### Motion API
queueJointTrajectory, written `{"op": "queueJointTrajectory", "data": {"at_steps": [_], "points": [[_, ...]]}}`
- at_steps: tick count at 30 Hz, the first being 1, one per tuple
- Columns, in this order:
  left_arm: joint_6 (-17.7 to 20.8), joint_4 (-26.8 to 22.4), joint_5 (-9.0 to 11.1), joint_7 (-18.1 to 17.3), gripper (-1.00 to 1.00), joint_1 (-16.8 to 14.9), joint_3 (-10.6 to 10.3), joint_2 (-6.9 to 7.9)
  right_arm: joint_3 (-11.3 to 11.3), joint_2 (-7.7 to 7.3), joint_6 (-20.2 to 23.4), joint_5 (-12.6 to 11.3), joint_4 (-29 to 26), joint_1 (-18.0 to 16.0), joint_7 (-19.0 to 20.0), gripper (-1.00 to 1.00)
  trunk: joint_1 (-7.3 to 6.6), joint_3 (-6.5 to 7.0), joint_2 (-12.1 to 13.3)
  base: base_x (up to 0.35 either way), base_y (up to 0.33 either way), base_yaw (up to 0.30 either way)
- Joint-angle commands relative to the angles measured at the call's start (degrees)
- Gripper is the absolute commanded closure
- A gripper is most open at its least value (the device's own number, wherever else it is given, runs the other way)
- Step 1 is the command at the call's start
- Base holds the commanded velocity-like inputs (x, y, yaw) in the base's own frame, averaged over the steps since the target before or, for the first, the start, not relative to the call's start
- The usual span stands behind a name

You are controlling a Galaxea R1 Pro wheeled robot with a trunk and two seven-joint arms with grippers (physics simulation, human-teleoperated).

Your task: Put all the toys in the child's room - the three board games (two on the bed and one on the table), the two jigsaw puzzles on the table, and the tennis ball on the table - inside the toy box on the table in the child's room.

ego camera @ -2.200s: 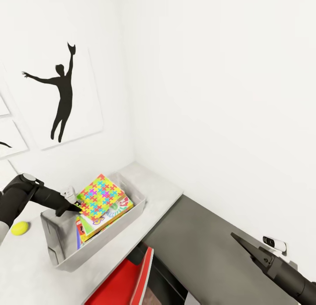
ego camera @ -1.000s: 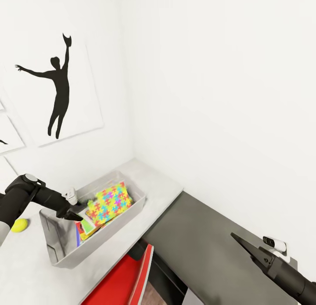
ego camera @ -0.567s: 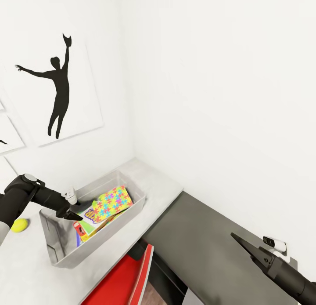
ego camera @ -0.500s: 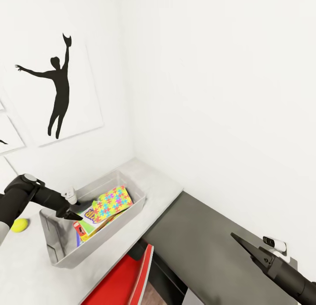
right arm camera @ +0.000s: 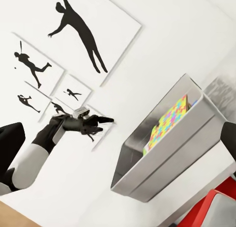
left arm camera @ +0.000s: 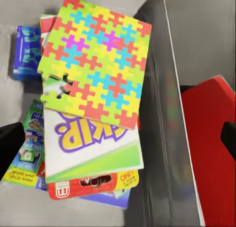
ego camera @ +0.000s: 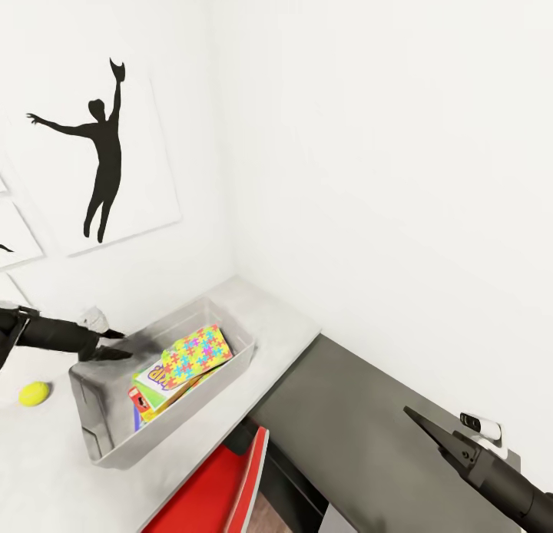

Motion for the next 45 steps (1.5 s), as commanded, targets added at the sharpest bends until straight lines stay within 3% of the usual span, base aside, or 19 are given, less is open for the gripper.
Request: {"op": "queueJointTrajectory", "data": {"at_steps": [1,6,7,14,21,22,25,31,40,45], "points": [[1.1,-0.1,0.6,-0.4,-1.0,0.0,1.3,0.53,0.0,-0.02,0.4,-0.4,0.0,0.0,-0.1,-1.0,0.04,-0.11,-0.1,0.0,0.0,0.0],[4.3,-0.1,5.3,-0.4,-1.0,0.0,4.6,3.65,0.0,-0.02,0.3,-0.4,0.0,0.0,-0.1,-1.0,0.04,-0.11,-0.1,0.0,0.0,0.0],[5.6,0.0,7.1,-0.4,-1.0,0.1,5.3,4.89,0.0,-0.02,0.3,-0.4,0.0,0.0,0.0,-1.0,0.04,-0.11,-0.1,0.0,0.0,0.0],[10.5,2.2,13.7,-0.4,-1.0,0.7,6.4,8.87,0.0,-0.05,0.4,-0.4,0.0,0.0,0.0,-1.0,0.04,-0.11,-0.1,0.0,0.0,0.0],[12.7,10.8,20.5,-0.4,-1.0,1.8,6.8,11.83,-0.2,-0.1,0.5,-0.4,0.0,0.0,0.0,-1.0,0.04,-0.11,-0.1,0.0,0.0,0.0],[12.7,14.3,22.2,-0.4,-1.0,1.9,6.8,12.64,-0.4,-0.07,0.5,-0.4,0.0,0.0,0.0,-1.0,0.04,-0.11,-0.1,0.0,0.0,0.0],[12.1,20.4,24.4,-0.4,-1.0,2.0,6.8,13.58,-0.6,-0.04,0.5,-0.4,0.0,0.0,0.0,-1.0,0.04,-0.09,-0.1,0.0,0.0,0.001],[7.6,31.4,26.5,-0.4,-1.0,2.1,7.0,14.56,-0.8,-0.03,0.4,-0.4,0.0,0.0,0.0,-1.0,0.04,0.2,-0.1,0.0,0.0,0.033],[5.7,34.7,27.1,-0.4,-1.0,2.2,7.3,16.64,-0.8,-0.01,0.4,-0.4,0.0,0.0,0.1,-1.0,0.04,0.42,-0.1,0.0,0.0,0.02],[5.5,35.0,27.2,-0.4,-1.0,2.2,7.4,16.69,-0.8,0.01,0.3,-0.4,0.0,0.0,0.1,-1.0,0.04,0.44,-0.1,0.0,0.0,0.002]]}}
